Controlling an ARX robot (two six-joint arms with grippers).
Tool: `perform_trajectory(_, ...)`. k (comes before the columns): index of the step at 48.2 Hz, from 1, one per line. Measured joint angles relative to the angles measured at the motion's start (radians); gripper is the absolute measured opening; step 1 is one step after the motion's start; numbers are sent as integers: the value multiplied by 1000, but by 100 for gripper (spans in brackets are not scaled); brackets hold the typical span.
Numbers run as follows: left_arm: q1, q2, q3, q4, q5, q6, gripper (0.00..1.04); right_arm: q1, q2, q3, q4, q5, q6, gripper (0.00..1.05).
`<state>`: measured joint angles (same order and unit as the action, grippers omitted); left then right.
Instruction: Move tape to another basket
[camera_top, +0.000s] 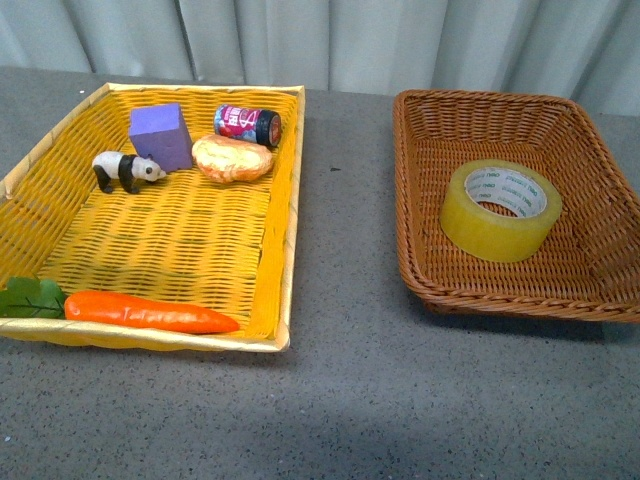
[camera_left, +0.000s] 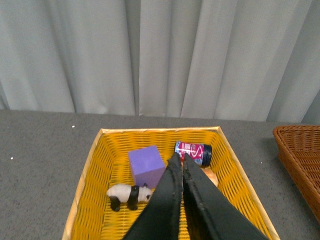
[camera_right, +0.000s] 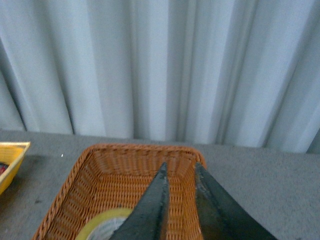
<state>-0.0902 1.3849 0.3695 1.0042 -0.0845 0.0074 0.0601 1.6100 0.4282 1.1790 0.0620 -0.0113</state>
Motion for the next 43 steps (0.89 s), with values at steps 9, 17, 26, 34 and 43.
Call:
perform_trajectory(9,45,-167,-147,-14,57,-8,4,-58,-186,-172,-21,-55,0,1)
perform_trajectory(17,88,-268,-212,-55,80,-9,4,-59,-296,-248,-65,-57,0,1)
perform_trajectory(26,88,-372,-307,-70,84,-9,4,-60,-483,-331,-168,-60,0,1)
perform_trajectory(34,88,-516,-335,-181,84,-9,4,-60,-626,-372,-266,-60,0,1)
perform_trajectory(43,88,-648,-348,-295,84,-9,4,-60,-764,-401,-376,-60,0,1)
